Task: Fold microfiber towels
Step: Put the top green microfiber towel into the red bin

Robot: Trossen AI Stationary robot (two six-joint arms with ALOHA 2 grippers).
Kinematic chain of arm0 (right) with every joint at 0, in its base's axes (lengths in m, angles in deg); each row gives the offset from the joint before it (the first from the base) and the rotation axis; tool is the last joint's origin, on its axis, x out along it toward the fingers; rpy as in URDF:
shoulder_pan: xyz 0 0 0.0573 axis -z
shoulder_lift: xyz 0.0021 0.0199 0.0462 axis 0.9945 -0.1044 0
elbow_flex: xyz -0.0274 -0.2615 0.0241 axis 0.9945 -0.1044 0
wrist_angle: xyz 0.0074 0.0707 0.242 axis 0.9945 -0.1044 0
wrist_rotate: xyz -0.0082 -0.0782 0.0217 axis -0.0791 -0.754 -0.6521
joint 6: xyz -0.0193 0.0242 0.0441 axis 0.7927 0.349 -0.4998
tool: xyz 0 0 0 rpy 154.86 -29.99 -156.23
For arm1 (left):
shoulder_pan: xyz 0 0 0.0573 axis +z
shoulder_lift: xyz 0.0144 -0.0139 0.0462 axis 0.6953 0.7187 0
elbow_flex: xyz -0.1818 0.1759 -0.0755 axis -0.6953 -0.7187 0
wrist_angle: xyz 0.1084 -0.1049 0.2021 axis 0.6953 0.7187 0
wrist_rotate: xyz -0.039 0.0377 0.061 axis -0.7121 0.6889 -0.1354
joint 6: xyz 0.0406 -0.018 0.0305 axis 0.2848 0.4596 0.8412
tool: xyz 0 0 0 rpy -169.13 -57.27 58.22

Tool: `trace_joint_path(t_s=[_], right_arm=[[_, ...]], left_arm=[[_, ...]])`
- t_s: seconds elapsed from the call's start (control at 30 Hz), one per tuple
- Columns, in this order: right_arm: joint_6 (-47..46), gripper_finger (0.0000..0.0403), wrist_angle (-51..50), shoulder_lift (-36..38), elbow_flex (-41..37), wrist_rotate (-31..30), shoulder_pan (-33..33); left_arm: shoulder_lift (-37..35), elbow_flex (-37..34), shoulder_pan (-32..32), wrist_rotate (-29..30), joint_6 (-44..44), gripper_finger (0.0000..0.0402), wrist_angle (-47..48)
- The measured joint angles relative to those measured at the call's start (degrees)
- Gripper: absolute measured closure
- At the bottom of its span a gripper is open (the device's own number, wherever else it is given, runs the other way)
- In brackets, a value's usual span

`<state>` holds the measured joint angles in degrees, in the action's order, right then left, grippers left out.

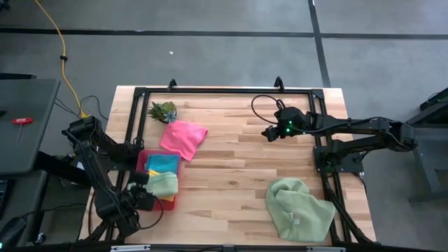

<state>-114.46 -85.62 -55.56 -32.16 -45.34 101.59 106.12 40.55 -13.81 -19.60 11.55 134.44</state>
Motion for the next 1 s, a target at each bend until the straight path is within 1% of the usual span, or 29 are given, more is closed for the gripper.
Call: trace_joint_path(t_s=[0.1, 0.23, 0.3, 0.5, 0.7, 0.83, 1.0], right_arm=[[0.0, 0.0214, 0.0, 0.0, 0.0, 0.0, 0.0], [0.2, 0.0214, 0.0, 0.0, 0.0, -0.5, 0.0], [0.5, 0.0214, 0.0, 0.0, 0.0, -1.4, 0.0], [0.6, 0.0214, 0.0, 0.0, 0.0, -1.7, 0.0], [1.6, 0.0214, -0.1, 0.0, 0.0, -1.6, 0.0], [1.9, 0.0214, -0.1, 0.0, 0.0, -1.4, 0.0], [1.9, 0.0214, -0.1, 0.0, 0.0, -1.3, 0.0]], left_arm=[[0.0, 0.8, 0.0, -1.3, 1.7, 0.0401, 0.4], [-0.4, 3.7, 0.0, 2.0, 3.5, 0.0401, 0.1], [-0.4, 4.0, 0.0, 2.5, 4.2, 0.0401, -0.3], [0.0, 1.4, 0.0, -2.0, 1.0, 0.0401, -3.5], [1.3, 0.0, 0.0, -6.6, 1.4, 0.0401, -2.2], [2.9, 0.0, -0.1, -7.1, 4.7, 0.0401, -2.3], [4.7, 0.0, 0.1, -6.7, 5.6, 0.0401, -4.4]])
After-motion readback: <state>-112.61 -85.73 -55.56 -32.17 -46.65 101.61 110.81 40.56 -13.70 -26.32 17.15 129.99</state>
